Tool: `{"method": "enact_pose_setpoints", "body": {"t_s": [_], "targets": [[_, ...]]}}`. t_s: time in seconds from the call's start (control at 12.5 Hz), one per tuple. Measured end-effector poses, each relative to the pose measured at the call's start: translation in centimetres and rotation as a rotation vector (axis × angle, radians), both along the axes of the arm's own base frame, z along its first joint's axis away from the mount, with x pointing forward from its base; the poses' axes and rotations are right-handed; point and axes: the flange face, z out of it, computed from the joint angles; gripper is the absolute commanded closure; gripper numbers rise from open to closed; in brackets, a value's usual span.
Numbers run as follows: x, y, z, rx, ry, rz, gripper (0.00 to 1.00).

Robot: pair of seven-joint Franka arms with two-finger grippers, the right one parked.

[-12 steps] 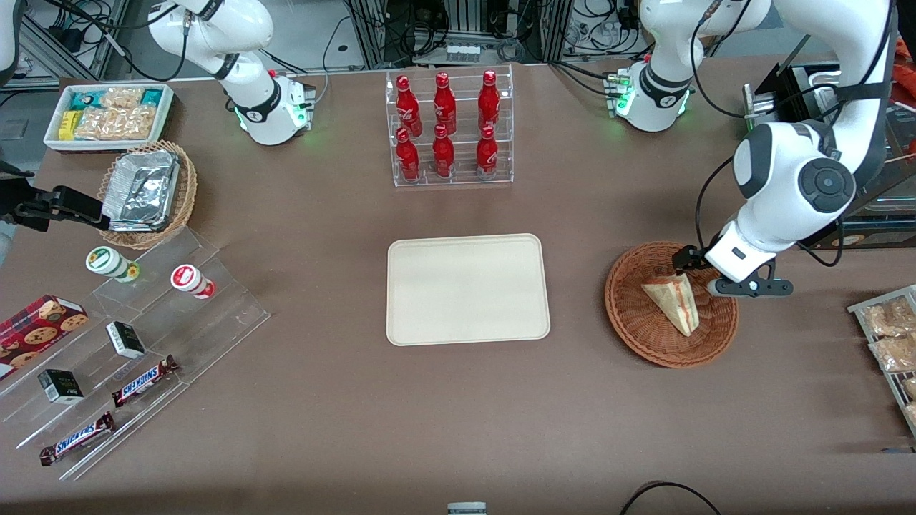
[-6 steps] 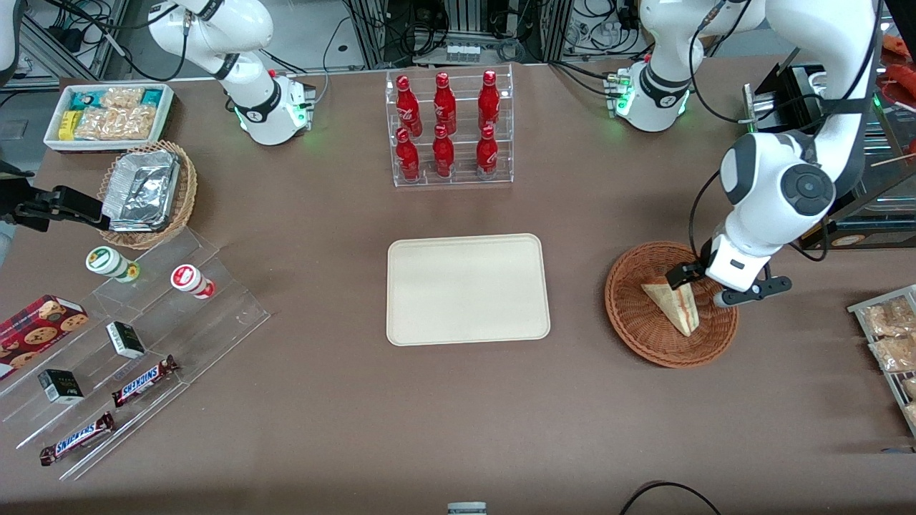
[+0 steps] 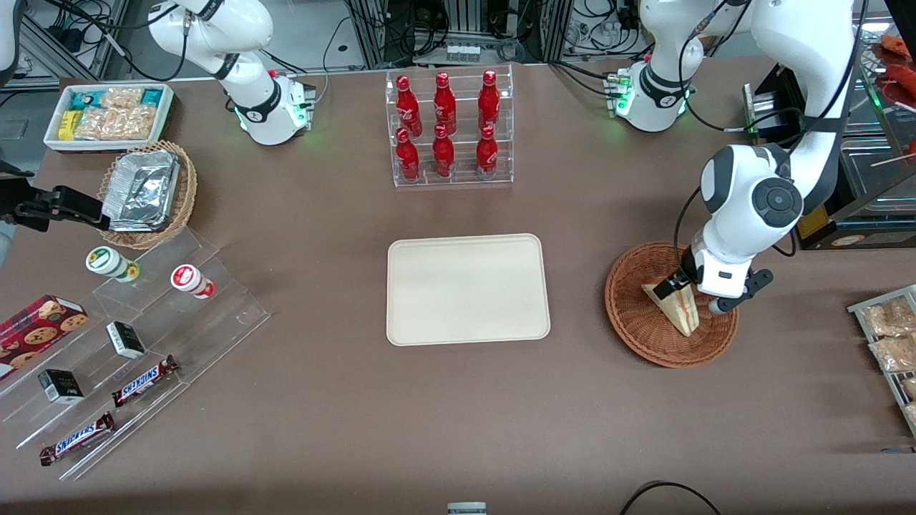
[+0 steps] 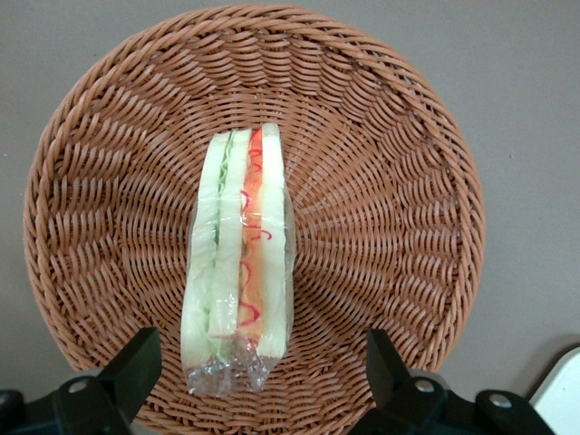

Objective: Place sandwich from basket to tray
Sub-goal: 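Lower the left gripper and close it on the sandwich's wrapped end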

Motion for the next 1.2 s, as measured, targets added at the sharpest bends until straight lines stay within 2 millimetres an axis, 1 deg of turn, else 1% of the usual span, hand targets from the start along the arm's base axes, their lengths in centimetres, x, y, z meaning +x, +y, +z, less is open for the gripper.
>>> {"method": "enact_pose_setpoints", "body": {"t_s": [0.32, 0.64, 0.88, 0.96, 1.04, 1.12, 1.2], "targets": [[-0.1, 0.1, -0.4, 0.001, 0.008, -0.015, 0.00], [-0.1, 0.5, -1.7, 0.004, 0.031, -0.012, 0.00], [-0.1, 0.7, -3.0, 0.005, 0.046, -0.008, 0.00], [-0.1, 0.8, -3.4, 0.004, 0.042, -0.007, 0.07], [0.0, 0.8, -3.9, 0.003, 0.040, -0.006, 0.43], [0.0, 0.8, -4.2, 0.003, 0.040, -0.006, 0.83], [0.0, 0.8, -4.6, 0.003, 0.042, -0.005, 1.00]]}}
